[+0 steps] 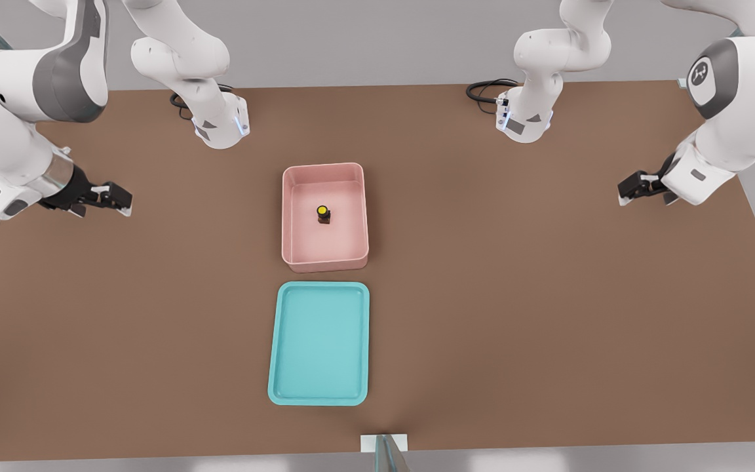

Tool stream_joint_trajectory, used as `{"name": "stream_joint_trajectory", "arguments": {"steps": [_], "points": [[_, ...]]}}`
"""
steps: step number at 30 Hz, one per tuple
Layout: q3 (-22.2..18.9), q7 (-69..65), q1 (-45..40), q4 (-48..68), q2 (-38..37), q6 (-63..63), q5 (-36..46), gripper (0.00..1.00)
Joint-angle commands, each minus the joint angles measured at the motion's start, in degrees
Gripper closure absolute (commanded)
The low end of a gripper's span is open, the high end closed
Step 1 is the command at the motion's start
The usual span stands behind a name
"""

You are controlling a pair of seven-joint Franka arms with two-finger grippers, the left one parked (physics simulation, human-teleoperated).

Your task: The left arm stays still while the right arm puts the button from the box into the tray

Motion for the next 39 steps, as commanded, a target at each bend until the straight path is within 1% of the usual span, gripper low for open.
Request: {"name": "stream_joint_trajectory", "arguments": {"steps": [1,2,3,4,5,7,9,10,12,13,15,16,18,21,24,28,33,39], "points": [[4.25,8.61,11.92,3.71,7.57,-3.01,-3.5,0.0],[5.49,14.86,15.71,3.8,9.85,-2.49,-1.75,0.0],[5.66,21.54,19.04,3.89,11.26,-2.13,1.68,0.0],[5.93,29.1,24.14,4.5,13.8,-0.47,2.12,0.0],[6.19,33.23,26.6,4.24,16.0,3.66,5.2,0.0],[6.63,43.87,31.35,2.05,18.64,10.87,6.25,0.0],[9.0,51.34,32.23,-5.6,17.33,16.41,6.96,0.0],[10.14,53.62,32.41,-11.39,15.48,21.15,6.96,0.0],[10.23,54.33,31.97,-23.53,10.91,34.07,6.87,0.0],[10.23,58.46,31.62,-25.73,10.56,37.06,5.55,0.0],[10.23,70.14,32.41,-30.13,10.73,40.67,5.55,0.0],[10.5,70.68,32.41,-30.04,12.05,40.49,5.55,0.0],[11.55,70.68,32.76,-29.95,14.34,40.14,2.91,0.0],[11.55,70.77,32.5,-30.74,16.27,42.25,1.77,0.0],[11.55,71.03,31.97,-34.43,16.18,45.41,1.77,0.0],[11.55,70.85,32.23,-35.57,18.2,47.26,-0.34,0.0],[11.73,70.68,33.64,-35.49,21.1,48.49,-0.51,0.0],[11.82,69.62,33.2,-35.75,21.19,48.31,-1.31,0.0]]}}
